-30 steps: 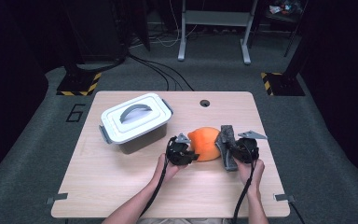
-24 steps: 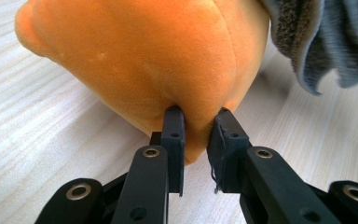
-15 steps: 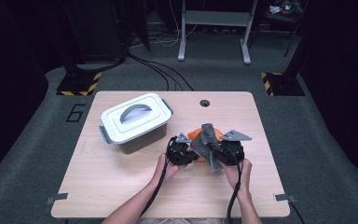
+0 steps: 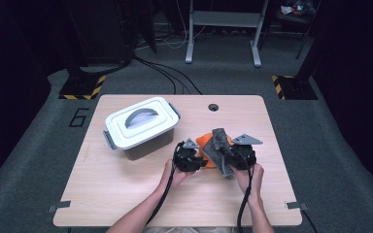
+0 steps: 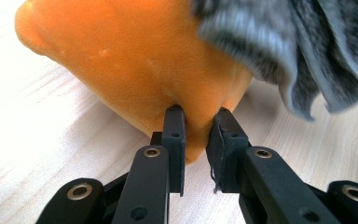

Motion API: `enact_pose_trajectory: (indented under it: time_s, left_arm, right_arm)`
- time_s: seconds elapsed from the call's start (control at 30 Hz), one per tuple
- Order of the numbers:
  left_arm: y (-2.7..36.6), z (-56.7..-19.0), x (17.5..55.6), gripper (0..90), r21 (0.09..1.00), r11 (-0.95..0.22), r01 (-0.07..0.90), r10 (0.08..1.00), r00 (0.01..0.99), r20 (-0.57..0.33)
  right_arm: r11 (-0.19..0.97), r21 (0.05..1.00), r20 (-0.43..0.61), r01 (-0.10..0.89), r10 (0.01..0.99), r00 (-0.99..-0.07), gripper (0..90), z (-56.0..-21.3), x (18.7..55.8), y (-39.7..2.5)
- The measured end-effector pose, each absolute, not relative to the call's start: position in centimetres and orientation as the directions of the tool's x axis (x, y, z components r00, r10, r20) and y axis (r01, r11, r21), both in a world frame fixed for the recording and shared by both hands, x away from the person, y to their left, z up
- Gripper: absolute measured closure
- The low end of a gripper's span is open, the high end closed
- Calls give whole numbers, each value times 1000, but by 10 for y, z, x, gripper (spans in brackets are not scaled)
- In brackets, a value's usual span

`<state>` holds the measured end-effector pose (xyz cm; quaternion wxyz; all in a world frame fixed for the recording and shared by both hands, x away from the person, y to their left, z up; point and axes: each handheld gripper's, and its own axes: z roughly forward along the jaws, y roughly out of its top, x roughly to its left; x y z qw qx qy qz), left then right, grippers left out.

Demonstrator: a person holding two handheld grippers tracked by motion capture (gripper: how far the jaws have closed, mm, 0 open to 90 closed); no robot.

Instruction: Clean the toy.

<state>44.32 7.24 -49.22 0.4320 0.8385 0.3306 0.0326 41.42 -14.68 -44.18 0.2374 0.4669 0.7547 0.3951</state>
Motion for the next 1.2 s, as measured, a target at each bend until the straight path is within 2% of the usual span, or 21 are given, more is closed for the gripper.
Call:
enact_pose_trajectory:
  time_s: [0.33, 0.57, 0.7, 0.87, 1.0, 1.1, 1.2]
  left_arm:
    - [74, -493, 444, 773, 745, -409, 527, 581, 780, -232]
    - [75, -493, 443, 755, 751, -399, 526, 584, 777, -234]
    - [75, -493, 439, 689, 764, -406, 501, 596, 779, -195]
    - [73, -495, 432, 515, 770, -427, 474, 614, 777, -138]
    - [67, -500, 425, 424, 767, -467, 440, 629, 775, -61]
    - [62, -504, 424, 424, 758, -485, 436, 651, 759, -20]
    - [57, -506, 424, 502, 753, -505, 422, 664, 747, 28]
  right_arm:
    - [156, 793, 81, 589, 931, -355, 707, -457, 432, -180]
    - [158, 788, 88, 595, 928, -362, 707, -460, 432, -182]
    - [149, 790, 95, 595, 929, -357, 708, -460, 431, -180]
    - [155, 793, 89, 589, 927, -364, 707, -460, 431, -177]
    - [162, 795, 80, 584, 927, -366, 707, -459, 430, -175]
    - [159, 794, 84, 586, 927, -365, 707, -459, 430, -174]
    - [162, 795, 83, 584, 926, -369, 707, -459, 430, -173]
